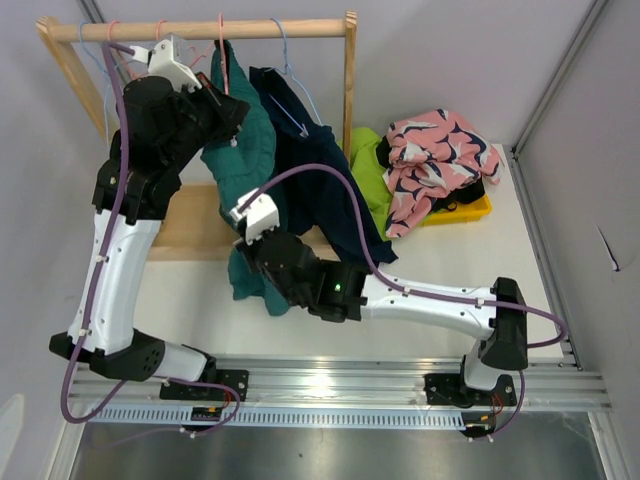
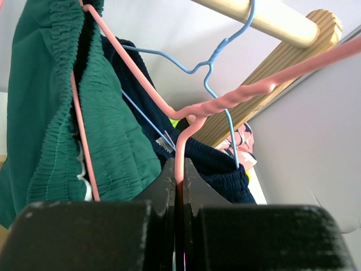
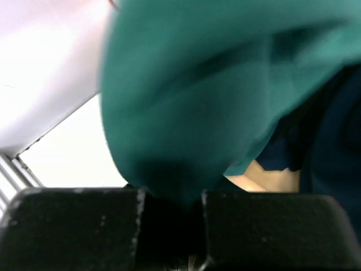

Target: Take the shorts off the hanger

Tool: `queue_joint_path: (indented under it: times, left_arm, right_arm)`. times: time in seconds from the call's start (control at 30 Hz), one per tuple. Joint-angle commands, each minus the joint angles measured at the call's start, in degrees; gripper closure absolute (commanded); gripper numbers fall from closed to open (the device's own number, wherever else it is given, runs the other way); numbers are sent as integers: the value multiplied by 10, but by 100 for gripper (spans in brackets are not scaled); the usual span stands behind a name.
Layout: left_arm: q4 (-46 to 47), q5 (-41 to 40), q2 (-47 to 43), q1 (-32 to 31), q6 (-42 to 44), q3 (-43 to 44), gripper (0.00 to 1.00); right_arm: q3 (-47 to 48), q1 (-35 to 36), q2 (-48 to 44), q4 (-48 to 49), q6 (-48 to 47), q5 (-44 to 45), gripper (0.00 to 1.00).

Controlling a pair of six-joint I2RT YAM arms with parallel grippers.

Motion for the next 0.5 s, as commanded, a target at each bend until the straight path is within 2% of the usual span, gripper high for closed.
queue_joint_path:
  times: [0.0,0.13,0.3,0.47]
  left_arm:
    - [36,-16,-3,-1,20,54,100]
    - [14,-6,37,26,21,121,100]
    - [7,10,65,53,17,170,100]
    - [1,16,79,76,18,197,100]
  right_arm:
    - [-61,34,-22,14,51,38,100]
    - [-159,112,-59,-7,117,89,100]
    - [-213,171,-66,-51,221,117,100]
    - [-248,186,-68,-57,261,123,100]
